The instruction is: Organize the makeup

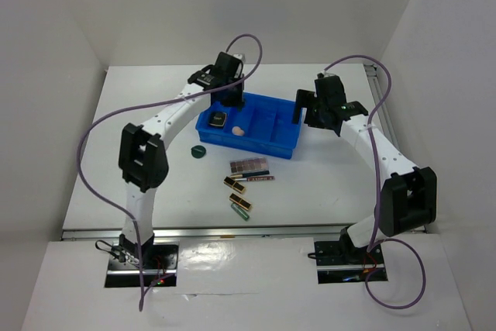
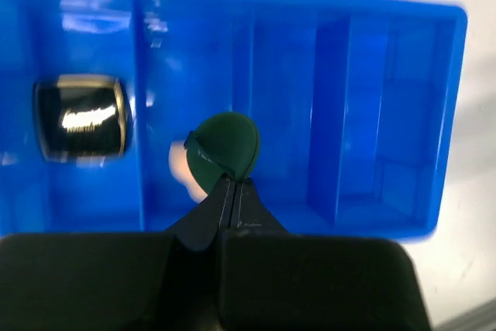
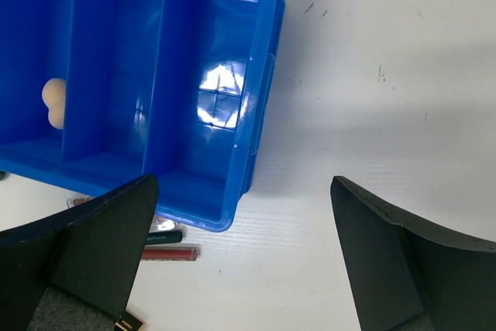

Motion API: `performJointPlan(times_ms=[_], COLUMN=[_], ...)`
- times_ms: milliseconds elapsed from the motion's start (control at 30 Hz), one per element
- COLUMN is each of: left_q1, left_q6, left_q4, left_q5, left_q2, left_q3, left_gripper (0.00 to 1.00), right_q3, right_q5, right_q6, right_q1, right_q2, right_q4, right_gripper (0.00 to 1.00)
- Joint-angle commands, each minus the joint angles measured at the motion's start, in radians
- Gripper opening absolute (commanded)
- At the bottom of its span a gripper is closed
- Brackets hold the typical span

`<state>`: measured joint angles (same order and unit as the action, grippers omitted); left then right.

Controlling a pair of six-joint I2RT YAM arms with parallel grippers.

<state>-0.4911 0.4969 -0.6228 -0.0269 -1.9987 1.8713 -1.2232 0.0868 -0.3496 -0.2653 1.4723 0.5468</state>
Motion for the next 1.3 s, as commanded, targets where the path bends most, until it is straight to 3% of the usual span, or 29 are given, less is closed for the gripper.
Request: performJointPlan(times_ms=[0, 133, 233, 300, 367, 500, 567, 700, 767, 833, 967, 1033, 1200, 1267], left_q1=[0.002, 0.002, 0.002, 0.002, 0.002, -0.020, -0.030, -0.030, -0.030, -0.030, -0.040, -0.040, -0.040, -0.040], left_q6=[-0.060, -0.032, -0.021, -0.021, -0.032, -0.032, -0.032, 0.066, 0.109, 0.141, 0.170, 0.161, 0.161, 0.129], left_q4=[-0.104, -0.127, -0.127, -0.118, -0.095, -0.081, -0.059, 0.026, 0.040, 0.058, 0.116, 0.246, 0.333, 0.392], left_q5=[-0.022, -0.057, -0.070, -0.039, -0.013, -0.024, -0.013, -0.127, -0.186, -0.234, -0.258, -0.246, -0.396, -0.396], left_q2=[-0.119, -0.192, -0.201, -0.189, -0.160, -0.040, 0.091, 0.349, 0.417, 0.478, 0.511, 0.523, 0.436, 0.404], left_q3=[0.173, 0.224, 0.224, 0.194, 0.155, 0.088, 0.002, -0.384, -0.489, -0.622, -0.776, -0.866, -0.883, -0.883], left_gripper=[0.00, 0.01, 0.26, 0.56, 0.67, 0.68, 0.63, 0.45, 0.45, 0.58, 0.66, 0.66, 0.62, 0.61], right_q3=[-0.021, -0.021, -0.012, -0.012, -0.012, -0.021, -0.021, -0.030, -0.030, -0.021, -0.041, -0.053, -0.064, -0.053], right_q5=[0.008, 0.019, 0.019, 0.019, 0.019, 0.010, -0.002, -0.015, -0.024, -0.035, -0.045, -0.056, -0.056, -0.056], right_q6=[0.006, 0.015, 0.015, 0.015, 0.015, 0.015, 0.015, 0.015, 0.015, 0.015, 0.015, 0.015, 0.015, 0.015], right_q1=[0.017, 0.017, 0.017, 0.017, 0.017, 0.017, 0.017, 0.017, 0.017, 0.017, 0.017, 0.017, 0.017, 0.017], right_q2=[-0.047, -0.047, -0.056, -0.056, -0.056, -0.047, -0.047, -0.038, -0.038, -0.038, -0.020, -0.020, -0.030, -0.030], right_q4=[0.005, 0.015, 0.015, 0.015, 0.015, 0.015, 0.015, 0.005, -0.004, -0.004, -0.004, -0.004, 0.005, 0.005], right_gripper=[1.00, 1.00, 1.00, 1.00, 1.00, 1.00, 1.00, 1.00, 1.00, 1.00, 1.00, 1.00, 1.00, 1.00])
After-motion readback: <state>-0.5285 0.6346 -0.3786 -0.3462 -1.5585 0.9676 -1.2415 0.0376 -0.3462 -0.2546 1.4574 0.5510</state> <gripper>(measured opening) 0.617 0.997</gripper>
